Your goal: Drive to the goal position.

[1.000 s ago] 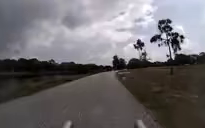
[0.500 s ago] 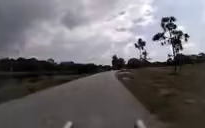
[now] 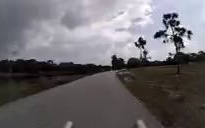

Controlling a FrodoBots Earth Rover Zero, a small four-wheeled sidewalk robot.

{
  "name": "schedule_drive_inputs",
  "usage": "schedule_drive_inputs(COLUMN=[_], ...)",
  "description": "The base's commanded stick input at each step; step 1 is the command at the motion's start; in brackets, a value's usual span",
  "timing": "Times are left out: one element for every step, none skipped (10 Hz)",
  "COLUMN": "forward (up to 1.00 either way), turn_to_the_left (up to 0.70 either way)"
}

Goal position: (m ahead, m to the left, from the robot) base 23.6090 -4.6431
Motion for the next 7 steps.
schedule_drive_inputs(forward=[0.85,0.85,0.85,0.85,0.85,0.85,0.85], turn_to_the_left=[0.00,0.00,0.00,0.00,0.00,0.00,0.00])
